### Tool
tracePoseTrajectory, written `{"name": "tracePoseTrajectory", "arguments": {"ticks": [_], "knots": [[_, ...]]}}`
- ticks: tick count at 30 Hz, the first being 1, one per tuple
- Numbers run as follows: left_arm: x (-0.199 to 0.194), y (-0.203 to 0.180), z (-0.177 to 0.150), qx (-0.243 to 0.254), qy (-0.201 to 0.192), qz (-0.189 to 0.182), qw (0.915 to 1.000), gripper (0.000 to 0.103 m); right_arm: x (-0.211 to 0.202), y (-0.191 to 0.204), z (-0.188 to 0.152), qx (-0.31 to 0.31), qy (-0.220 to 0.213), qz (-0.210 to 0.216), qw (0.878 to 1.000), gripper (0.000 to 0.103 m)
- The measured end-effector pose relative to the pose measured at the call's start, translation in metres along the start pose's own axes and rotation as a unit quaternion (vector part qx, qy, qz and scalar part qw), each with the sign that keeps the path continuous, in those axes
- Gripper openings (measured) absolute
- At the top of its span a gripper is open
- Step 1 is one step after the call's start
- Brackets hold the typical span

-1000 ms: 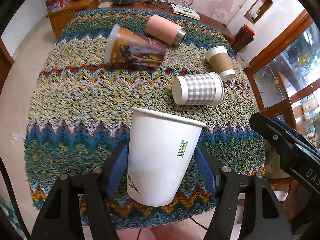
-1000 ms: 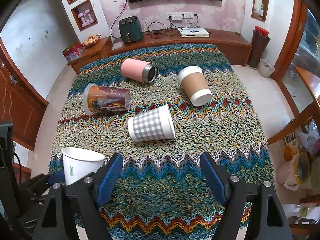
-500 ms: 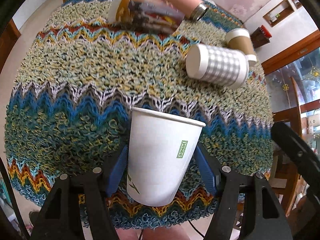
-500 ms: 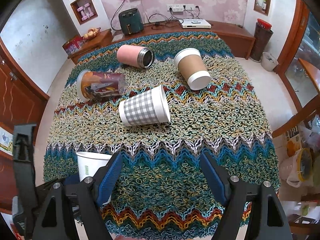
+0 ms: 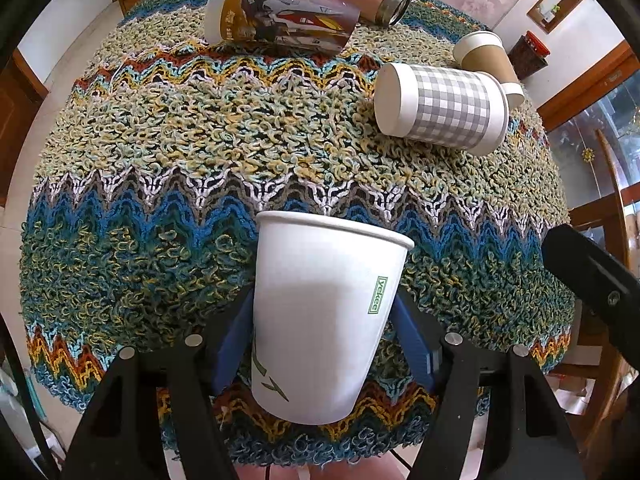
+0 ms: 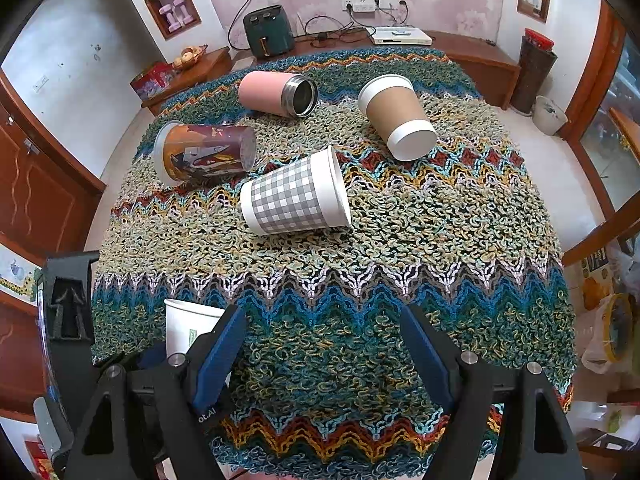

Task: Flip cup upright
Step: 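Close the right tool on the white cup while the left tool releases it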

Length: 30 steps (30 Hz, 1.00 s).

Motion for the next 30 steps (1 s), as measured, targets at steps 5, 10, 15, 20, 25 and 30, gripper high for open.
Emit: {"name": "tracePoseTrajectory", "arguments": {"ticks": [5,10,15,20,25,30], "knots": [[-0.003,0.002,0.0,-0.004,-0.002,0.009,1.0,0.08,0.0,0.0,0.0,0.0,0.004,0.009,1.0,0.08],[-0.015,0.009,-0.006,-0.004,-0.007,0.018,0.9998,0.081,0.0,0.006,0.0,-0.01,0.007,0.027,1.0,0.08],[-0.04,0.019,-0.026,-0.006,-0.015,0.027,0.9995,0.081,-0.003,0.019,-0.001,-0.026,0.014,0.055,0.998,0.08],[-0.056,0.023,-0.041,-0.014,-0.017,0.027,0.9994,0.081,-0.007,0.03,-0.004,-0.043,0.016,0.075,0.996,0.08],[-0.072,0.028,-0.057,-0.017,-0.022,0.04,0.9988,0.081,-0.003,0.037,-0.008,-0.05,0.032,0.091,0.994,0.08],[-0.083,0.031,-0.061,-0.022,-0.035,0.059,0.9974,0.081,0.009,0.042,-0.016,-0.03,0.07,0.117,0.99,0.08]]}}
Point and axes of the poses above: each gripper's, at about its wrist camera, not at the fingertips, and x roughly the way its jaws point, y to its left, z to its top, the point moved 5 cm from there along x, roughly the way its jaws point, and after that the axes turned 8 degrees about -z, right-handed, at the moved point
